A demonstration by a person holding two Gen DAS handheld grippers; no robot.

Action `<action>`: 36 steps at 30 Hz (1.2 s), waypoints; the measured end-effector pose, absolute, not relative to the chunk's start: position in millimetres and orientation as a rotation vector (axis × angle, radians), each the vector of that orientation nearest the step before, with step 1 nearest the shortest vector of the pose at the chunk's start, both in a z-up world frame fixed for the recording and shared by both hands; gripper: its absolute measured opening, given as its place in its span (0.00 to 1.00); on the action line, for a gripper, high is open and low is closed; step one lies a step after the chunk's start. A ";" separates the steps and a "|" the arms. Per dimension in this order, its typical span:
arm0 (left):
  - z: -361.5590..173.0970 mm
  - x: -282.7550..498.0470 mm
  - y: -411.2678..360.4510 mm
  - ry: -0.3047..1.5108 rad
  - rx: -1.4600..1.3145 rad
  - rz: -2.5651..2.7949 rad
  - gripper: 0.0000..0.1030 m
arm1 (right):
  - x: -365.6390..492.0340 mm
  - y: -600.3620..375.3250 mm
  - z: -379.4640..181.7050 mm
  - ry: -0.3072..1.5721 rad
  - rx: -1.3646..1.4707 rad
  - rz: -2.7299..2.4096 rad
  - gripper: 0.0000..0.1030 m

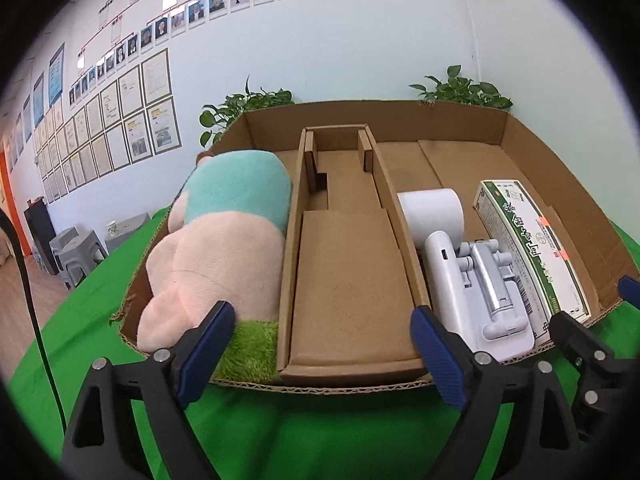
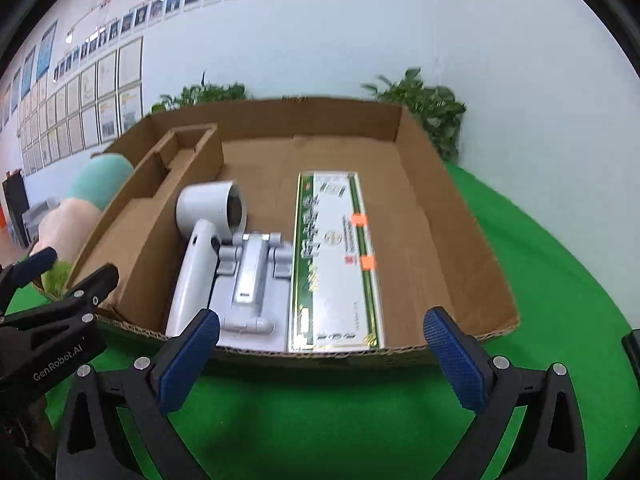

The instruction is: Organize objects

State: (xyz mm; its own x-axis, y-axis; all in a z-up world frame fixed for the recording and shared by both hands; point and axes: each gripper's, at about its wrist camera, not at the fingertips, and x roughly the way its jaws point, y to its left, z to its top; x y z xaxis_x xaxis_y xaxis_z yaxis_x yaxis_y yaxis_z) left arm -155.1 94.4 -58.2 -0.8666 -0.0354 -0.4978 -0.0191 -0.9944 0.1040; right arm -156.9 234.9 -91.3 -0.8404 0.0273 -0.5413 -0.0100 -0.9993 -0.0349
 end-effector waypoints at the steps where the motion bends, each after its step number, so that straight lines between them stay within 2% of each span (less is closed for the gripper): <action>1: -59.2 -156.7 95.5 -0.174 0.823 -3.018 0.89 | -157.0 234.6 -91.6 -0.048 -0.884 2.996 1.00; 10: -63.0 -158.3 95.0 -0.162 0.850 -3.011 0.93 | -165.6 230.5 -98.4 -0.047 -0.907 3.002 1.00; 36: -63.6 -156.2 95.2 -0.152 0.853 -3.015 0.94 | -167.4 228.3 -97.1 -0.044 -0.909 3.001 1.00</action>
